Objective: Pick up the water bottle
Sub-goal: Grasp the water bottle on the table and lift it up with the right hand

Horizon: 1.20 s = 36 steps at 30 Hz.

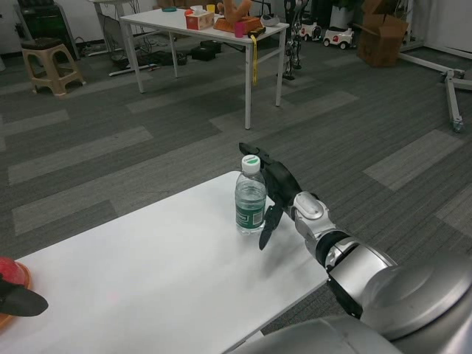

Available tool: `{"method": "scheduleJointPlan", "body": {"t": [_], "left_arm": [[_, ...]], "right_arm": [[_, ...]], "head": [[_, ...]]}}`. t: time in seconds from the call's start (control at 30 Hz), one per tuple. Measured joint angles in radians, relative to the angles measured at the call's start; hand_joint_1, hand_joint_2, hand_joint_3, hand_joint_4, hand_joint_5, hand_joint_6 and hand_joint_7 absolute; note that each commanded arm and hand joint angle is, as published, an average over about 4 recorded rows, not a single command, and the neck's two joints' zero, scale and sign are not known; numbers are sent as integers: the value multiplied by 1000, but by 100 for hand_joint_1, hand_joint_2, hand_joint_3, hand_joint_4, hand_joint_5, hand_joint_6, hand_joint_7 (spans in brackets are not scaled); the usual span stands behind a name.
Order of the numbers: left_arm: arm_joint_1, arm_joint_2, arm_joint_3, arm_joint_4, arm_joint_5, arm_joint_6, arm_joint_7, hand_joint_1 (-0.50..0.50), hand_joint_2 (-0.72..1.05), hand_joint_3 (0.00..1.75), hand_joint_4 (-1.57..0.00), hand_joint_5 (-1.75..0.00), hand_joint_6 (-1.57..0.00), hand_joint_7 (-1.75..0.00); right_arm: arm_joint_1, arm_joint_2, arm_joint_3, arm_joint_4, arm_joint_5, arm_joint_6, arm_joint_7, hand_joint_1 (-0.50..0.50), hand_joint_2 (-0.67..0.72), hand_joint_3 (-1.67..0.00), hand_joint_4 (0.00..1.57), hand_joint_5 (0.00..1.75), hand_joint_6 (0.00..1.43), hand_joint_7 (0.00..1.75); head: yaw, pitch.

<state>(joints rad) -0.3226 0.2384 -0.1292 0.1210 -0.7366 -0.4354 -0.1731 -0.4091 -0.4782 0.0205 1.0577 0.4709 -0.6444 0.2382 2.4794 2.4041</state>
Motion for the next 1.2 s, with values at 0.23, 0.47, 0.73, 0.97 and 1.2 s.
{"method": "scheduleJointPlan", "body": {"t": [0.23,0.47,0.73,0.97,1.2], "left_arm": [[0,-1,-1,0,0,0,0,-43,-55,7,0,-10,0,0],[0,-2,-1,0,0,0,0,-43,-55,9,0,-10,0,0],[0,-3,-1,0,0,0,0,-43,-55,9,0,-10,0,0],[0,-3,-1,0,0,0,0,-43,-55,9,0,-10,0,0],[0,-3,-1,0,0,0,0,-43,-55,9,0,-10,0,0]], "right_arm": [[-23,0,18,32,0,0,-6,-50,66,0,0,0,0,7],[-31,-1,47,50,-2,0,-13,-50,66,0,0,0,0,7],[-32,-1,79,56,-2,0,-40,-45,72,0,0,0,0,7],[-32,2,99,60,-3,0,-105,-42,61,0,44,19,0,26],[-32,9,104,60,-4,-7,-195,-34,11,0,156,131,68,140]], "head": [[-1,2],[1,4],[6,2],[6,2],[6,1]]}}
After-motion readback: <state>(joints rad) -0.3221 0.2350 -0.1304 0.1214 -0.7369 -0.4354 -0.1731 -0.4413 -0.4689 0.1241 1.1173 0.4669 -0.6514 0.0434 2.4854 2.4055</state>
